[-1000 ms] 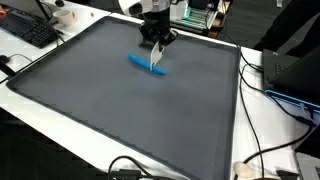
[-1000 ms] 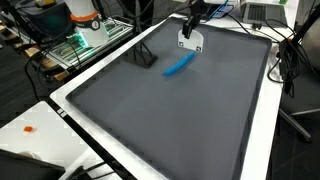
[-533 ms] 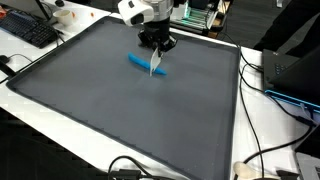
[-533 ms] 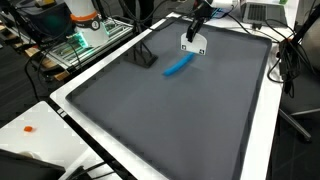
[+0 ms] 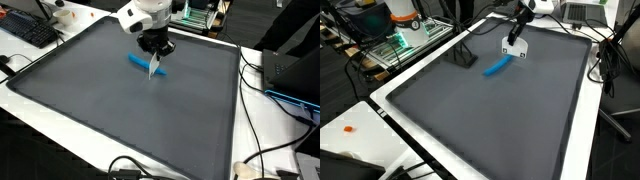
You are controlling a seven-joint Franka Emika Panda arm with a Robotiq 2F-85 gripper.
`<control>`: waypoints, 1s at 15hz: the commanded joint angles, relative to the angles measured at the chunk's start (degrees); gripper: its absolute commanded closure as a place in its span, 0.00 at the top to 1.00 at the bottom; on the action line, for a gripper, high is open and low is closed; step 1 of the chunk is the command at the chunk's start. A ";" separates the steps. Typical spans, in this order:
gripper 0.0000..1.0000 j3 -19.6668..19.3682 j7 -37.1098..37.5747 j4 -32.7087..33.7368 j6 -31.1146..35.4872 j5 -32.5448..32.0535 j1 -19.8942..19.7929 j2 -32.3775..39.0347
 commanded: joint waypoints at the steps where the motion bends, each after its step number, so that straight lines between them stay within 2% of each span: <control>1: 0.02 -0.80 -0.50 0.67 0.11 -1.07 0.73 1.19; 15: 0.02 -0.75 0.04 -0.36 1.13 -0.52 1.01 3.59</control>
